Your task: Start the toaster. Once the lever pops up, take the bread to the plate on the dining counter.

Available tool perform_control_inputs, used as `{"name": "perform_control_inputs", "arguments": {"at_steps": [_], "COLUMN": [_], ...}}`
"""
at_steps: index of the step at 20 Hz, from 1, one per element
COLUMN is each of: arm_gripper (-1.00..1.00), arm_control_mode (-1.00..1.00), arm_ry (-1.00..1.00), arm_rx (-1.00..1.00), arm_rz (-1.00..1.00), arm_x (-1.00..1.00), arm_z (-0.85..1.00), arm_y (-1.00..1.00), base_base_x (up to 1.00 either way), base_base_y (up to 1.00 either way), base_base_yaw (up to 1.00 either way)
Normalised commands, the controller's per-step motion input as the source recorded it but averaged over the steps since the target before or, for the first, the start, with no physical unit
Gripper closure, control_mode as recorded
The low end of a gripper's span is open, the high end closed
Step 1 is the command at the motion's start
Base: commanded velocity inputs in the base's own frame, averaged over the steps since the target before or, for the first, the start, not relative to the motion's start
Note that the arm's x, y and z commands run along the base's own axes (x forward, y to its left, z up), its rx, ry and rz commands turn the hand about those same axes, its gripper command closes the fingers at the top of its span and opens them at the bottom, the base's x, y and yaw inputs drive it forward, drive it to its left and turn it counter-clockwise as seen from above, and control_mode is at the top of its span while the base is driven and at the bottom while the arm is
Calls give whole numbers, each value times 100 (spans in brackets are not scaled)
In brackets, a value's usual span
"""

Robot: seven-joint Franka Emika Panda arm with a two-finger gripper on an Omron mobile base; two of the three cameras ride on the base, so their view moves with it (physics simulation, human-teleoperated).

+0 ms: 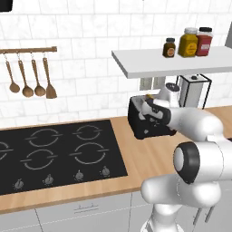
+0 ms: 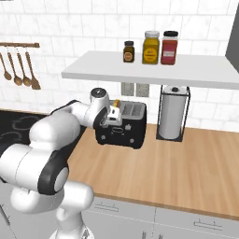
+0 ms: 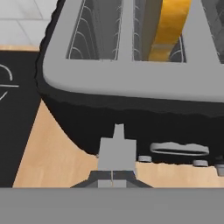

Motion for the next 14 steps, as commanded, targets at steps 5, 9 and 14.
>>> {"name": "perform_control_inputs", "arguments": {"at_steps": [5,9,14], "arm_gripper": [100,100,100], "arm_control_mode": [-100,-100,-100], "arm_ry": [0,0,0], "arm_rx": [0,0,0], "arm_rz": [0,0,0], "arm_x": [33,14,11], "arm_z": [-1,-8,-10], "arm_y": [0,0,0], "base_base_x": [0,0,0], "base_base_y": [0,0,0], "base_base_yaw": [0,0,0]}}
